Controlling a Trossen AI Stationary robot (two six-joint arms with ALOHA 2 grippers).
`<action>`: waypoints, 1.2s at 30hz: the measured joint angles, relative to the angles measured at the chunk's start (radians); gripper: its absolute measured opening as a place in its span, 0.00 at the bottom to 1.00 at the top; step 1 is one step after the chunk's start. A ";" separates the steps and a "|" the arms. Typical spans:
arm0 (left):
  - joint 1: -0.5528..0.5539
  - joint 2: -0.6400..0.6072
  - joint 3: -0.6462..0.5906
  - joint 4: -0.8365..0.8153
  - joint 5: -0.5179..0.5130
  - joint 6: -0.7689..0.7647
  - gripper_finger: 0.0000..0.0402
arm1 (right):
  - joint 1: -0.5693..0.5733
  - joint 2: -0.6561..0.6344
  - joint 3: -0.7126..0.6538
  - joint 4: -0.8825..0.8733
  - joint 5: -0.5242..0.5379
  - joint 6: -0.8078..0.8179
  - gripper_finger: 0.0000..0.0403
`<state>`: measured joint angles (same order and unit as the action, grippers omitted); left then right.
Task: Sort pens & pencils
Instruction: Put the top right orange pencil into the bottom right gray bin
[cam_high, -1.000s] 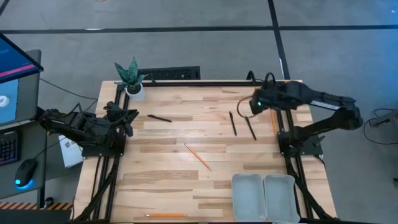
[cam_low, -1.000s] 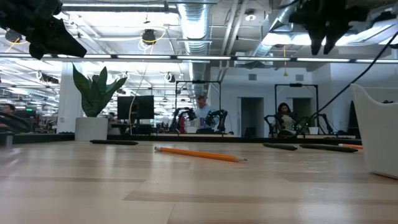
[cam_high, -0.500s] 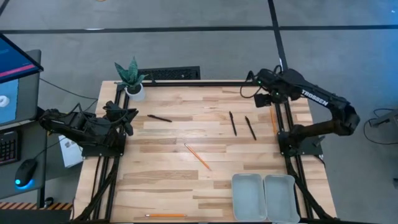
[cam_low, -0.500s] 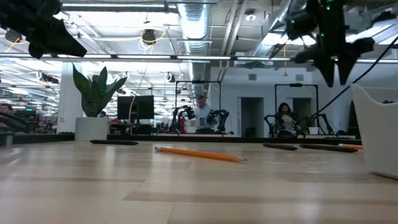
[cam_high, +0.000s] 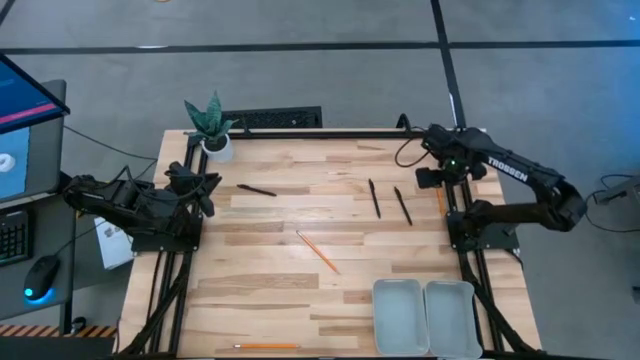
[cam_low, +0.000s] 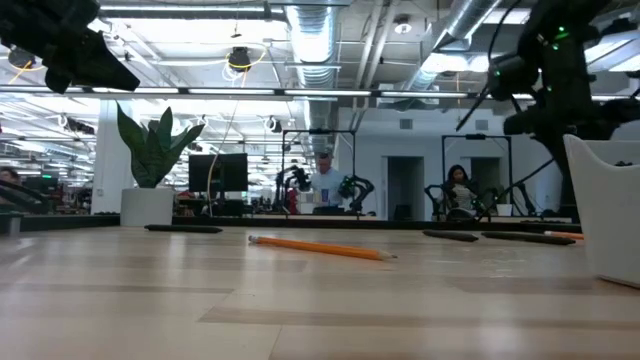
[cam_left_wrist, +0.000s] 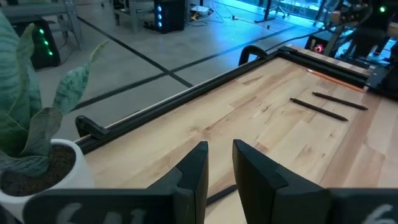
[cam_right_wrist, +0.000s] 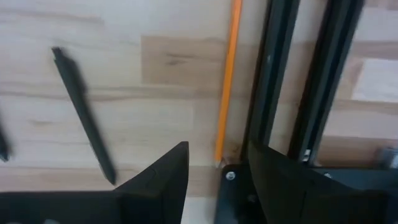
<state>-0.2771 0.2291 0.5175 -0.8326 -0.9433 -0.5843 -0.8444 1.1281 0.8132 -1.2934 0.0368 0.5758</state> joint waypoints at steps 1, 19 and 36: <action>0.000 0.000 0.000 0.000 -0.008 0.000 0.16 | -0.003 -0.012 -0.019 0.009 -0.009 -0.001 0.47; 0.000 0.000 0.000 -0.001 -0.042 -0.001 0.16 | -0.038 -0.054 -0.212 0.193 -0.052 0.083 0.46; 0.000 0.000 0.000 -0.001 -0.040 -0.003 0.16 | -0.125 0.038 -0.289 0.339 0.024 0.142 0.45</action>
<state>-0.2771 0.2291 0.5175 -0.8333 -0.9833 -0.5869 -0.9696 1.1656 0.5240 -0.9542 0.0608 0.7174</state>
